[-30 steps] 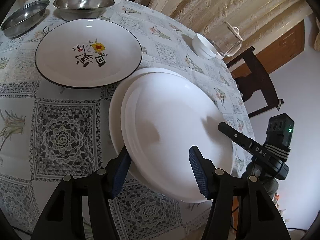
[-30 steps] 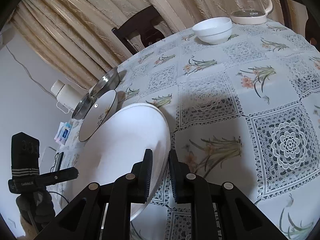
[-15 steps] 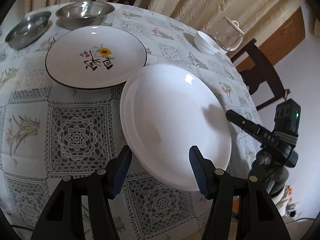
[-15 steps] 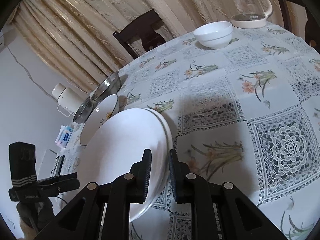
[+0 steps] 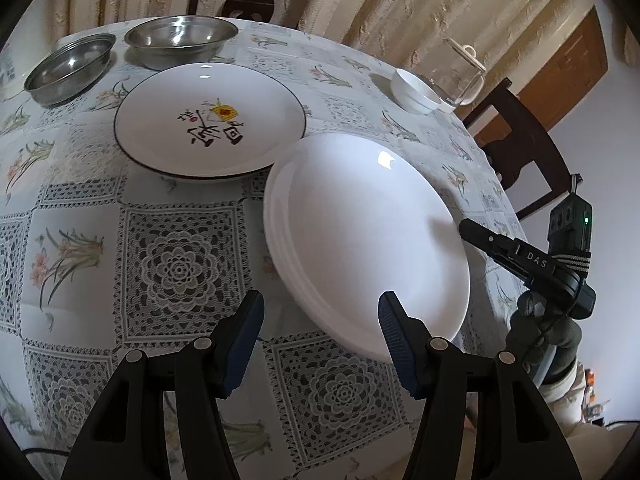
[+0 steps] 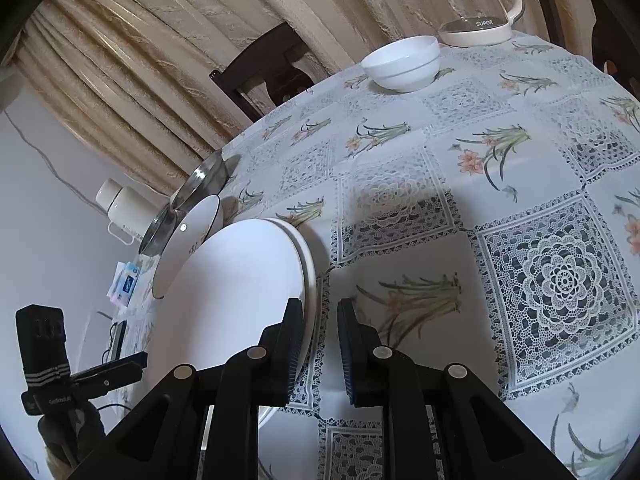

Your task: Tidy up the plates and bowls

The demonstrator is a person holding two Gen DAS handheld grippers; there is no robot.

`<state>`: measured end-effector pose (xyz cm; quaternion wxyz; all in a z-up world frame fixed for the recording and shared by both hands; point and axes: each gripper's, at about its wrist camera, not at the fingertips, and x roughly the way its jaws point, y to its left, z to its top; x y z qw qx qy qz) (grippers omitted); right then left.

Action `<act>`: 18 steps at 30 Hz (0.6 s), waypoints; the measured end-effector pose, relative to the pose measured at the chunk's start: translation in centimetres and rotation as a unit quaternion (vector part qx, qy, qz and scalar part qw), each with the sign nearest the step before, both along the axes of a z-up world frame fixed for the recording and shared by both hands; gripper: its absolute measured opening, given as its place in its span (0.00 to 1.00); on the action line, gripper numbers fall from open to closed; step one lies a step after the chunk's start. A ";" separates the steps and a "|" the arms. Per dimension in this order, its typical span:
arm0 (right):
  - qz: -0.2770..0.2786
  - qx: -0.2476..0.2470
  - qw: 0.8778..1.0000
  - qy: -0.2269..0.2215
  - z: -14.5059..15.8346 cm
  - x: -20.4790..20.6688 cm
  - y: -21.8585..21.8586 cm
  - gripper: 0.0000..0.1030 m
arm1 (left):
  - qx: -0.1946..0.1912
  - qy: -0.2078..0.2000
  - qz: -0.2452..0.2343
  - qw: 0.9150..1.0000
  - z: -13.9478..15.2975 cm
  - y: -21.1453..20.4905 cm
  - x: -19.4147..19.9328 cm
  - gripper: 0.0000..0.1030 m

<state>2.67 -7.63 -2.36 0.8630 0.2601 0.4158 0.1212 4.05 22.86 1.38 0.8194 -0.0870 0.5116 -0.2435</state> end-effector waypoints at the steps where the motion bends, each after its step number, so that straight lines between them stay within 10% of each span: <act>1: 0.000 0.002 1.000 0.000 0.0 0.0 0.0 0.20 | 0.000 0.001 0.003 1.000 -0.1 0.2 0.0 0.58; 18: -0.010 0.013 1.000 0.001 -0.3 -0.3 -0.2 0.24 | -0.010 0.017 0.033 0.999 -1.6 2.1 0.1 0.59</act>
